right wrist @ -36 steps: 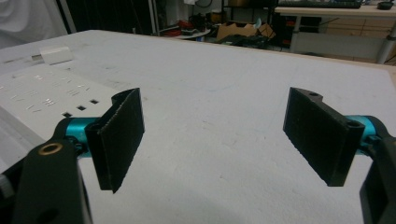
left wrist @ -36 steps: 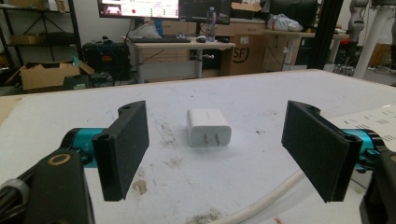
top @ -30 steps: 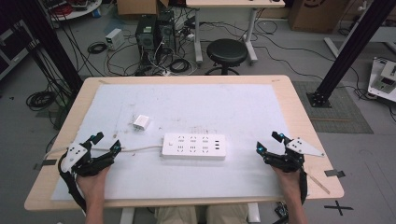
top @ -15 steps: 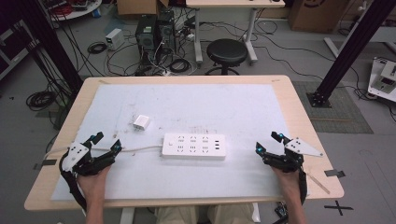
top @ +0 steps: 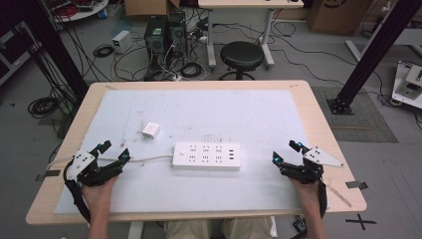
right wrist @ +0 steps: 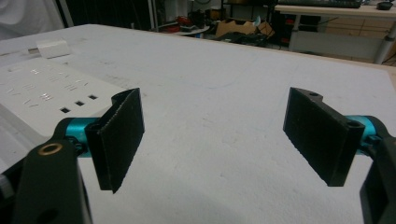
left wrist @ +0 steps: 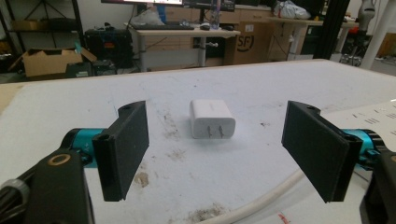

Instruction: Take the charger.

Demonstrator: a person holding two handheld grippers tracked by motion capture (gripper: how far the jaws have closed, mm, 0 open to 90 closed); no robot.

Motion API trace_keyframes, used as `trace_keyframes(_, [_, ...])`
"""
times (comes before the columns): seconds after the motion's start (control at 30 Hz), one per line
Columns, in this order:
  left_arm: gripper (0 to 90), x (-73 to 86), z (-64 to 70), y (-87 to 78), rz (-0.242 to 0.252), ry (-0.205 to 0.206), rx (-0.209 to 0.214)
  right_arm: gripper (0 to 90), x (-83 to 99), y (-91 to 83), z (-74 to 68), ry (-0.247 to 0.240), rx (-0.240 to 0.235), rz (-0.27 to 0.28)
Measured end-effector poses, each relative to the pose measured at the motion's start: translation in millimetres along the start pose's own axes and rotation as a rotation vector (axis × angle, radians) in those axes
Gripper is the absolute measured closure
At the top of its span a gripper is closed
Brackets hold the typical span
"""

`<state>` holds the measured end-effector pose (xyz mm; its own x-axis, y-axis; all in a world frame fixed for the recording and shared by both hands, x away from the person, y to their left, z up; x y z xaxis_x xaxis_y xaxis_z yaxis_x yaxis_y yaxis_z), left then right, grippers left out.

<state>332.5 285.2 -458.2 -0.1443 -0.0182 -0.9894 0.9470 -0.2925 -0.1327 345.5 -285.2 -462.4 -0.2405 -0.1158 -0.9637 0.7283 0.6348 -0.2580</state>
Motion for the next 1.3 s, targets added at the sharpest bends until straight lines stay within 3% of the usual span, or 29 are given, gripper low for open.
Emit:
trace_keyframes(0.27, [23.1, -6.0, 5.4, 2.1, -0.022, 0.014, -0.014, 20.9, 0.0, 0.3, -0.6, 0.000, -0.004, -0.003])
trace_keyframes(0.3, [23.1, -14.0, 10.3, 4.6, -0.026, 0.039, 0.004, 20.9, 0.1, 0.5, -0.4, -0.006, -0.004, -0.004])
trace_keyframes(0.47, [23.0, -20.2, 15.3, 8.3, -0.046, 0.059, 0.019, 20.9, -0.1, 0.9, -0.5, -0.013, -0.006, -0.002])
trace_keyframes(0.5, [23.0, -27.8, 21.5, 15.0, -0.082, 0.087, 0.042, 20.9, -0.1, 0.9, -0.5, -0.013, -0.006, -0.002])
trace_keyframes(0.57, [23.1, -33.7, 24.7, 20.5, -0.111, 0.099, 0.052, 20.9, -0.2, 0.9, -0.5, -0.018, -0.002, -0.002])
trace_keyframes(0.73, [23.1, -49.2, 29.3, 34.5, -0.158, 0.095, 0.082, 21.0, 0.1, 0.6, -1.0, -0.016, 0.000, -0.009])
trace_keyframes(0.9, [23.1, -52.9, 29.6, 39.6, -0.173, 0.091, 0.082, 20.9, 0.0, 1.1, -1.1, -0.021, -0.004, -0.007])
trace_keyframes(0.93, [23.1, -57.5, 29.8, 50.7, -0.220, 0.090, 0.093, 21.0, 0.0, 1.1, -1.1, -0.021, -0.004, -0.007])
trace_keyframes(1.07, [23.0, -59.1, 29.9, 56.6, -0.245, 0.084, 0.095, 20.9, 0.0, 1.3, -1.1, -0.023, -0.001, -0.006])
trace_keyframes(1.1, [23.1, -61.4, 29.1, 65.9, -0.285, 0.094, 0.095, 21.0, 0.0, 1.4, -1.3, -0.023, 0.000, -0.008])
trace_keyframes(1.3, [23.1, -60.2, 26.0, 81.6, -0.350, 0.103, 0.066, 21.0, 0.1, 1.4, -1.4, -0.023, 0.001, -0.010])
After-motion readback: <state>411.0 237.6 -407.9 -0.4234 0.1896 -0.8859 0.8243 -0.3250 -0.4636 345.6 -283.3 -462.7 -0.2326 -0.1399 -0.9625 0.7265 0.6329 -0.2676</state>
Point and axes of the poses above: each handheld gripper's, and its own axes: y roughly forward along the jaws, x roughly out of its underside, z roughly to its right, the point moved 5 cm from there along y, roughly forward along the jaws, and after that the axes turned 8 degrees about -x, right-handed, at the moved point
